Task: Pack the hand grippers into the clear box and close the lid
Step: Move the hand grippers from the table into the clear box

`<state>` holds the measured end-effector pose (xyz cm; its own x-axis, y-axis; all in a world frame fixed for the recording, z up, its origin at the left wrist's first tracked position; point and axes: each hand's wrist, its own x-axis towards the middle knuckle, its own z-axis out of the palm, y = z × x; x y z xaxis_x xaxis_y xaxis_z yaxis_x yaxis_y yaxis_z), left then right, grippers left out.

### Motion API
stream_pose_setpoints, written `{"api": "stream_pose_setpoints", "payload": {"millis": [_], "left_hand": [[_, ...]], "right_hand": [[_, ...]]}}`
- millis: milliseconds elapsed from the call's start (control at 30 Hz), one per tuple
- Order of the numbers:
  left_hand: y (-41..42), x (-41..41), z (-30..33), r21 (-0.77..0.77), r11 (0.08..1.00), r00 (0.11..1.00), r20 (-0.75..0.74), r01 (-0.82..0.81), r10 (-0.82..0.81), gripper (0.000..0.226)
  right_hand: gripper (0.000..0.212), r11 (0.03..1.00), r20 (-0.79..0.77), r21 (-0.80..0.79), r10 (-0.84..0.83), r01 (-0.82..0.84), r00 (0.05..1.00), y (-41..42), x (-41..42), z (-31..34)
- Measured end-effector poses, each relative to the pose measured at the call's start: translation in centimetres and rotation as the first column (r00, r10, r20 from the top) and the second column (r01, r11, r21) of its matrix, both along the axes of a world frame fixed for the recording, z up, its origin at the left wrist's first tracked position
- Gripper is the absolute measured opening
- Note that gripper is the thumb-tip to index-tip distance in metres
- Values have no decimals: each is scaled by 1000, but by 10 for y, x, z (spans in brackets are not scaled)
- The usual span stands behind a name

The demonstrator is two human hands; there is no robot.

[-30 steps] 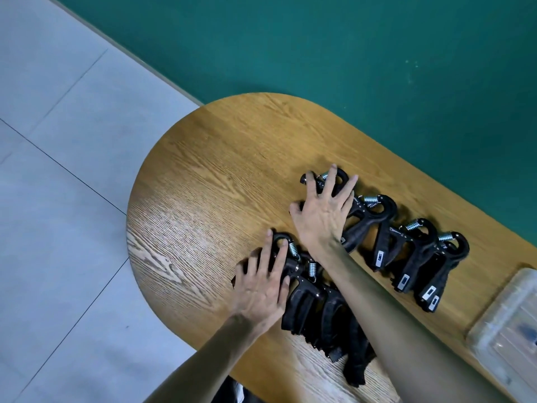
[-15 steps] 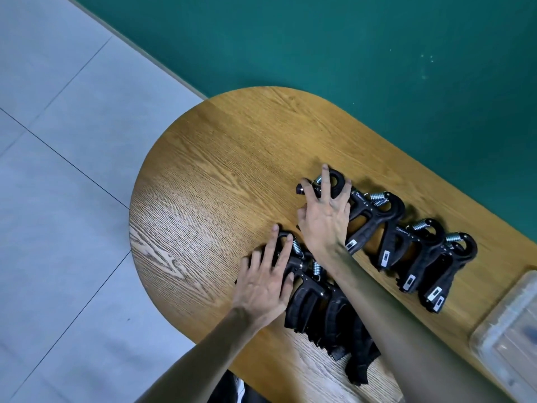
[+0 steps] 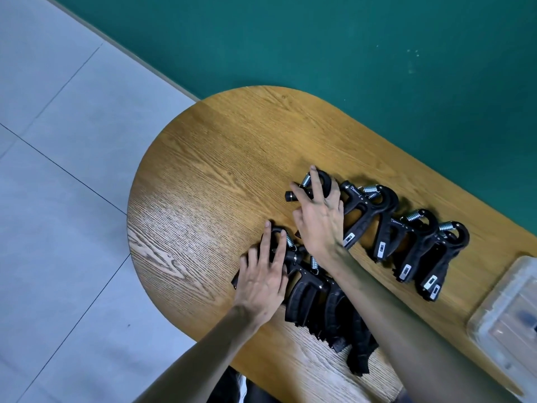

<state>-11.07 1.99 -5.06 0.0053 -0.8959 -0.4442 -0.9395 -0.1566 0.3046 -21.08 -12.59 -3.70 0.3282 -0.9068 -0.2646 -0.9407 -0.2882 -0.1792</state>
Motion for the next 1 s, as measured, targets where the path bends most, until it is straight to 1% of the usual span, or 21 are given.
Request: {"api": "stream_pose_setpoints", "payload": {"millis": [100,300,433,567,733,833,1000], "left_hand": [[1,3,4,32,999,1000,-1,-2,3,81],[13,5,19,4,999,999,-4,-51,51,79],[22,13,31,7,999,998,33,-53,53,83],[30,23,57,-22,998,994,82,-65,66,83],[41,25,96,-46,999,992,128,-19,24,83],[51,21,121,-66,998,991,137,5,4,81],[73,4,151,-76,991,979,178,110,-95,79]], "right_hand": [[69,1000,16,-5,7,-7,1000,10,-3,4],[64,1000,41,-22,8,-7,999,34,-12,17],[61,1000,53,-29,-9,11,999,56,-19,35],[61,998,64,-52,-38,42,997,85,-23,61],[69,992,52,-80,-96,100,994,130,-34,90],[70,983,45,-95,-152,156,987,158,-45,111],[74,967,11,-112,-228,228,974,204,-77,143]]}}
